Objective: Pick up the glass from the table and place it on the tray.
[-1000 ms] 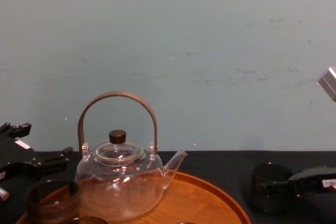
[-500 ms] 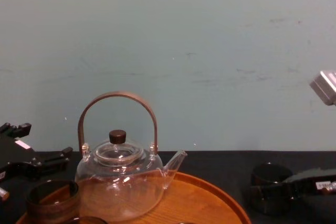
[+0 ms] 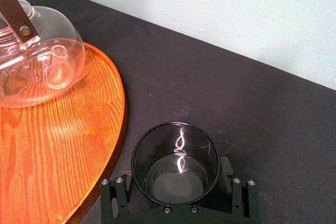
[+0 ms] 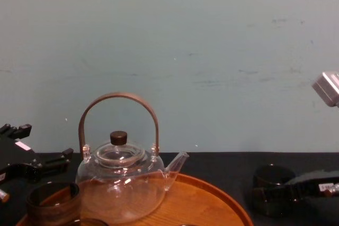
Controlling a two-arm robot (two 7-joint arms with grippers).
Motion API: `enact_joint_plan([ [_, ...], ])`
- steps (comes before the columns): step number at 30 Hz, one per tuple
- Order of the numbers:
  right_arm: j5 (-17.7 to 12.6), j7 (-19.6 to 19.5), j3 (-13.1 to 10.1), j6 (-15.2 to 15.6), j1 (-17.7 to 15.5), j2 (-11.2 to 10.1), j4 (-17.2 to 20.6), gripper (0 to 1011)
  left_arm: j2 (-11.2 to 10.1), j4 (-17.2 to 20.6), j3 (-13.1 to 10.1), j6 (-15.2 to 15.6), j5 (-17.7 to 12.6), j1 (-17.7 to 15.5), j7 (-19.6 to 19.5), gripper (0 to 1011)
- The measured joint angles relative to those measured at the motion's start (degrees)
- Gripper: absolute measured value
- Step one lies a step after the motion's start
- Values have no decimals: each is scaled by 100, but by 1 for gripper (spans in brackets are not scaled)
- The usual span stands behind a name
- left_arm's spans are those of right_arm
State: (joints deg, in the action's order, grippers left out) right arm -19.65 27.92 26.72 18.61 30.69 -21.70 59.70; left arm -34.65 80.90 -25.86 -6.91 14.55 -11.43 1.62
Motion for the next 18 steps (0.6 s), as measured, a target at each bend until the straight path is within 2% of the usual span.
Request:
enact_joint_plan([
  [3, -3, 0, -2, 1, 0, -1, 2, 953, 0, 0, 0, 0, 0, 0, 0, 1002],
  [4, -5, 0, -2, 2, 0, -2, 3, 913, 0, 0, 0, 0, 0, 0, 0, 1001],
  [18, -19, 2, -2, 3, -5, -8, 9, 907, 0, 0, 0, 0, 0, 0, 0, 1001],
])
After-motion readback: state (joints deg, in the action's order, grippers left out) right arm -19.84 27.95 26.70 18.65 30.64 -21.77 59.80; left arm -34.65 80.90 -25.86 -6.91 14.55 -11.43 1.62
